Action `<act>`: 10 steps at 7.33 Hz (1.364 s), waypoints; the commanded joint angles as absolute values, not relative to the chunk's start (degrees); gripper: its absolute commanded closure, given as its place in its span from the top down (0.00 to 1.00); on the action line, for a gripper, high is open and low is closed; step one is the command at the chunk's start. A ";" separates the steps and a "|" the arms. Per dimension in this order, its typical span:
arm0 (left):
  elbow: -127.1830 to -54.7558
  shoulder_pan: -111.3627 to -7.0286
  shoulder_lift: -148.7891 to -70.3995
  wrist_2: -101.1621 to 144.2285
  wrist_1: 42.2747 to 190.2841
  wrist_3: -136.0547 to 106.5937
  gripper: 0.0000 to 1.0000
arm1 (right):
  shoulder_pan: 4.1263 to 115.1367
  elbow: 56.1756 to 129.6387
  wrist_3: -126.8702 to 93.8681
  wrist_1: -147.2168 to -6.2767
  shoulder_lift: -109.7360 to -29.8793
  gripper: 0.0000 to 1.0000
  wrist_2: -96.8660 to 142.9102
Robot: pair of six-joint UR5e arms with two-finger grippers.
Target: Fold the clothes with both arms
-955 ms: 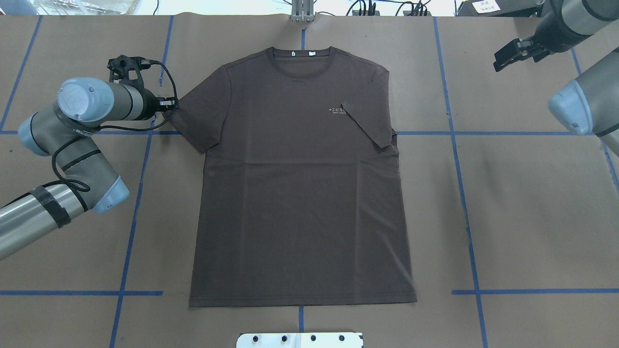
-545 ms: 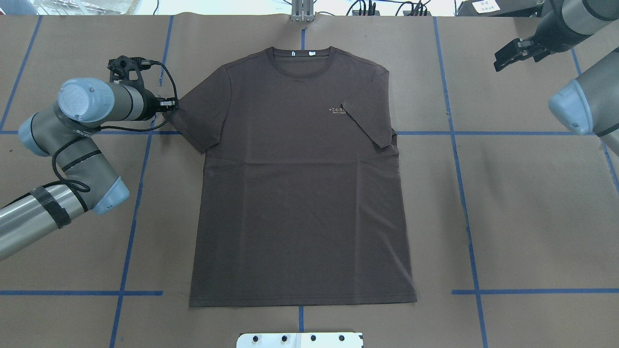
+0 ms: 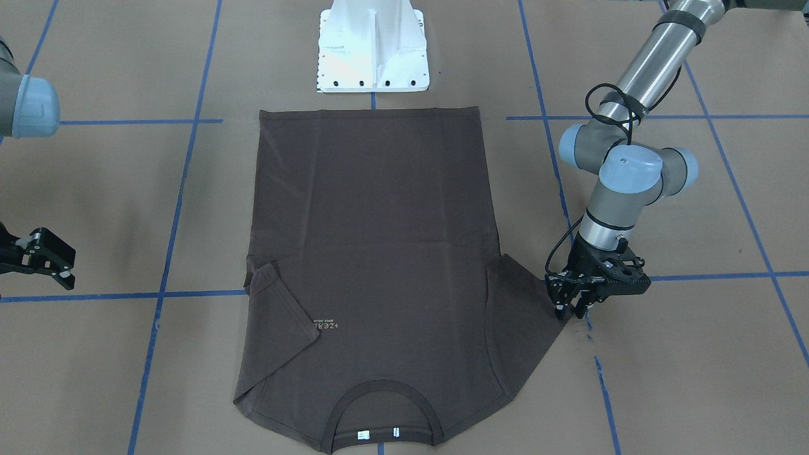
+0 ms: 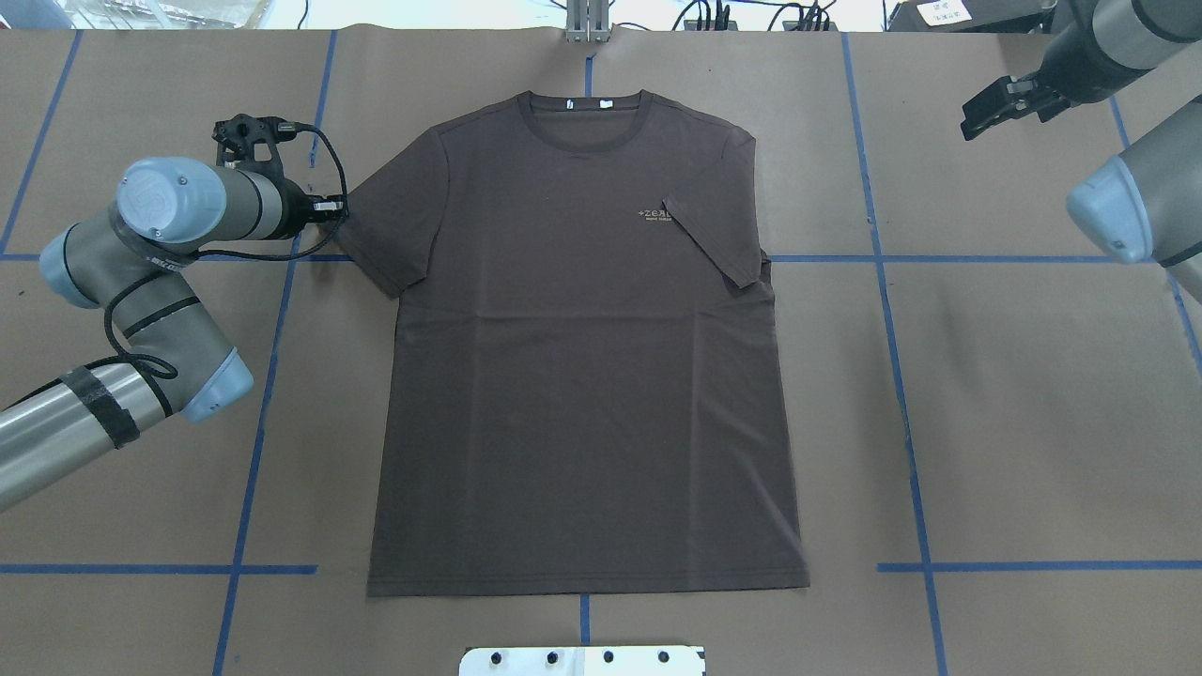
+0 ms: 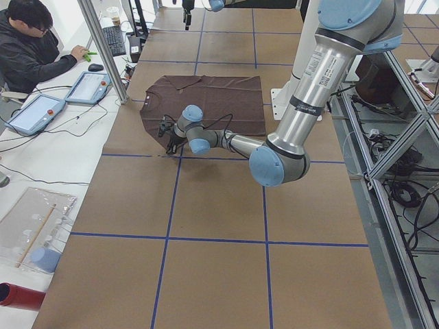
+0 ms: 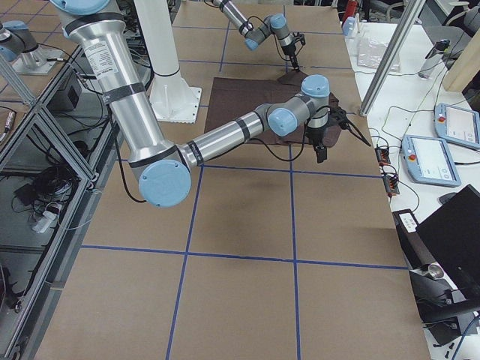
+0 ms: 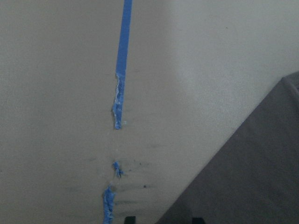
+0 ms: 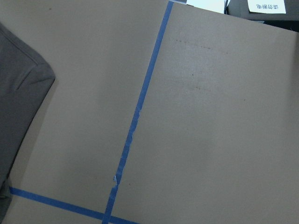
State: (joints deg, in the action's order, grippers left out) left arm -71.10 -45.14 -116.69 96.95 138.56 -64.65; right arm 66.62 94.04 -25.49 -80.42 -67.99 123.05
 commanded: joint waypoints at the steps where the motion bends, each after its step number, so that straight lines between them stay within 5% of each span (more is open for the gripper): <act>1: -71.63 -44.91 -116.98 96.94 138.52 -64.69 0.00 | 66.62 94.04 -25.49 -80.42 -68.03 1.00 123.05; 5: -78.73 -44.04 -120.21 97.21 127.16 -65.21 0.00 | 66.53 94.04 -26.10 -80.33 -68.03 1.00 123.13; 10: -72.61 -39.38 -132.36 96.77 117.33 -74.27 0.00 | 66.45 94.04 -26.19 -80.33 -67.94 1.00 123.05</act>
State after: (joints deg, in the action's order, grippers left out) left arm -74.31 -39.77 -131.13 96.91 117.65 -73.32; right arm 66.50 94.06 -26.19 -80.33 -67.94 123.06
